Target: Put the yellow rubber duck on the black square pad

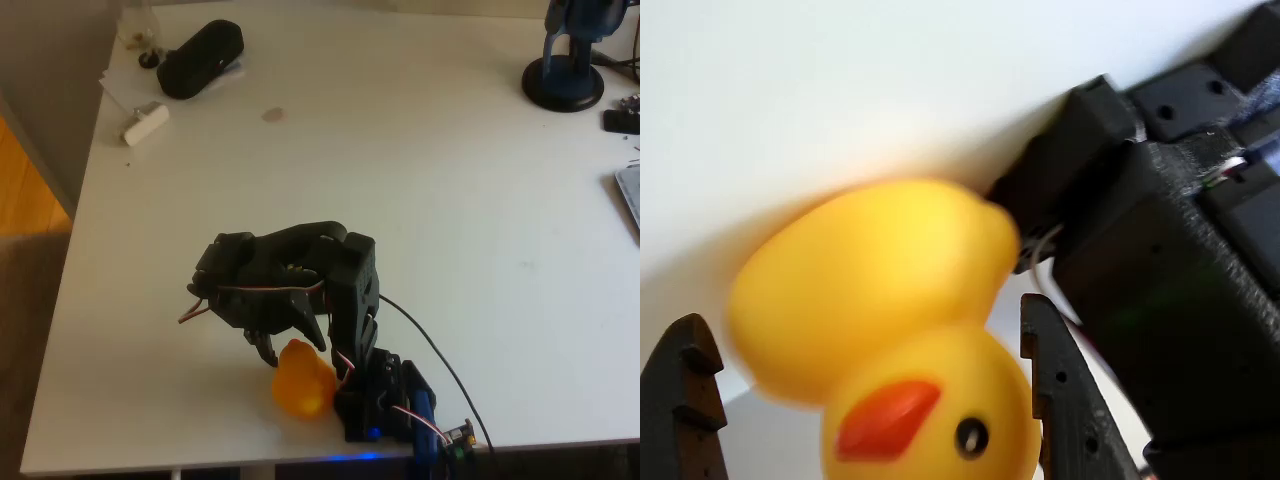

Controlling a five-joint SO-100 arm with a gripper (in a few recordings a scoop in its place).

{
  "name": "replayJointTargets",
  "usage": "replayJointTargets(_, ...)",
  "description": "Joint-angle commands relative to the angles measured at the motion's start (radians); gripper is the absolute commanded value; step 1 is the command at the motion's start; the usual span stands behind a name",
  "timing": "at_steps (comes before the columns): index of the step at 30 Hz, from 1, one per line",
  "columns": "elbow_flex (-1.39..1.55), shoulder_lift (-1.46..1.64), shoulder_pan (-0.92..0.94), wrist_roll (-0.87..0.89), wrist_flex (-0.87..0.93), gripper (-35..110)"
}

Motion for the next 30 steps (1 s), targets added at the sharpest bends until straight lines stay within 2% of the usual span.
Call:
replayJointTargets(1, -0.008, 0.000, -0.075, -0.017, 0.002, 34)
replayJointTargets(7, -0.071, 0.008, -0.218, -0.006, 0.018, 34)
replayJointTargets(30, -0.252, -0.003, -0.218, -0.003, 0.005, 35)
